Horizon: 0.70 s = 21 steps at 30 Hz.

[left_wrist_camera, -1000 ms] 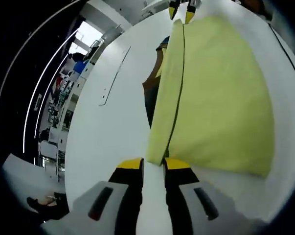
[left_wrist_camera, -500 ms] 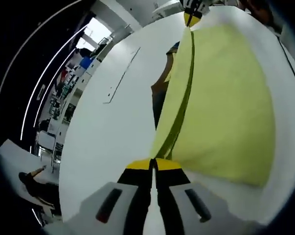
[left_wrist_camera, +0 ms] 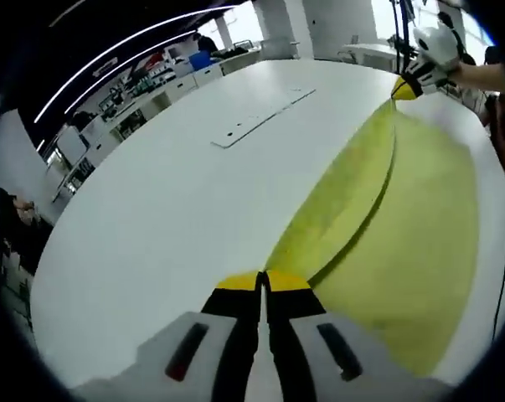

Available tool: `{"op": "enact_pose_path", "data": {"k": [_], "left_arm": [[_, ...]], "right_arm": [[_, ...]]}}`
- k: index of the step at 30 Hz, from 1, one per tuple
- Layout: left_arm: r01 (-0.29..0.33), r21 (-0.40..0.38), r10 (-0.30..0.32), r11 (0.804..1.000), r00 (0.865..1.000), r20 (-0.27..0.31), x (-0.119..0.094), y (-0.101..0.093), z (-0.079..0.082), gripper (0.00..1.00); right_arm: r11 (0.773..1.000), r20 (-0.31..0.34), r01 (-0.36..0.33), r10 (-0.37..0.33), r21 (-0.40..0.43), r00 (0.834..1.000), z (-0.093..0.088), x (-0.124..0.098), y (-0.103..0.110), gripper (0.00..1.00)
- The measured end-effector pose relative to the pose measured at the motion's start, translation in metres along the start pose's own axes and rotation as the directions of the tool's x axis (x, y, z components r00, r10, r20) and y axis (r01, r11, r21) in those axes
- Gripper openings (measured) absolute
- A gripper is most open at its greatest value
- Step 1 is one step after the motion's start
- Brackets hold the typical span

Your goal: Fold the garment on the visible template until the final outline fits inside the template.

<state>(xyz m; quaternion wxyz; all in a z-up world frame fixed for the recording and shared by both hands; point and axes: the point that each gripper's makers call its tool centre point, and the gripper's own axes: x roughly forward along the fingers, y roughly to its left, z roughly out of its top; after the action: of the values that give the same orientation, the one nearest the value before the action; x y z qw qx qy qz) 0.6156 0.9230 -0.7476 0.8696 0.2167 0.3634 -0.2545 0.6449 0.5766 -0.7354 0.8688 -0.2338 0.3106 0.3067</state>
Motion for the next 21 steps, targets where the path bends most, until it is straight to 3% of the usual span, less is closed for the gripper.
{"op": "enact_pose_path", "data": {"k": [2, 6, 16, 19, 21], "left_arm": [[0.001, 0.002, -0.001, 1.0, 1.0, -0.003, 0.002, 0.002, 0.0, 0.0], [-0.002, -0.098, 0.003, 0.995, 1.0, 0.015, 0.003, 0.007, 0.003, 0.0], [0.017, -0.135, -0.007, 0.991, 0.997, 0.072, -0.009, 0.008, 0.008, 0.0], [0.032, -0.137, -0.021, 0.99, 0.996, 0.087, -0.012, 0.006, 0.008, 0.0], [0.039, -0.103, -0.029, 0.994, 0.995, 0.095, -0.014, 0.004, 0.007, 0.08]], "right_arm": [[1.0, -0.012, 0.0, 0.0, -0.003, 1.0, -0.001, 0.003, 0.001, 0.0], [1.0, -0.032, -0.001, 0.002, 0.006, 0.999, -0.005, 0.007, 0.004, 0.0], [0.999, -0.025, -0.019, 0.02, 0.027, 0.999, -0.007, 0.005, 0.008, 0.0], [0.996, 0.008, -0.035, 0.035, 0.082, 0.999, -0.003, 0.002, 0.009, 0.0], [0.985, 0.039, -0.069, 0.063, 0.158, 0.997, 0.001, 0.0, 0.014, 0.06]]}}
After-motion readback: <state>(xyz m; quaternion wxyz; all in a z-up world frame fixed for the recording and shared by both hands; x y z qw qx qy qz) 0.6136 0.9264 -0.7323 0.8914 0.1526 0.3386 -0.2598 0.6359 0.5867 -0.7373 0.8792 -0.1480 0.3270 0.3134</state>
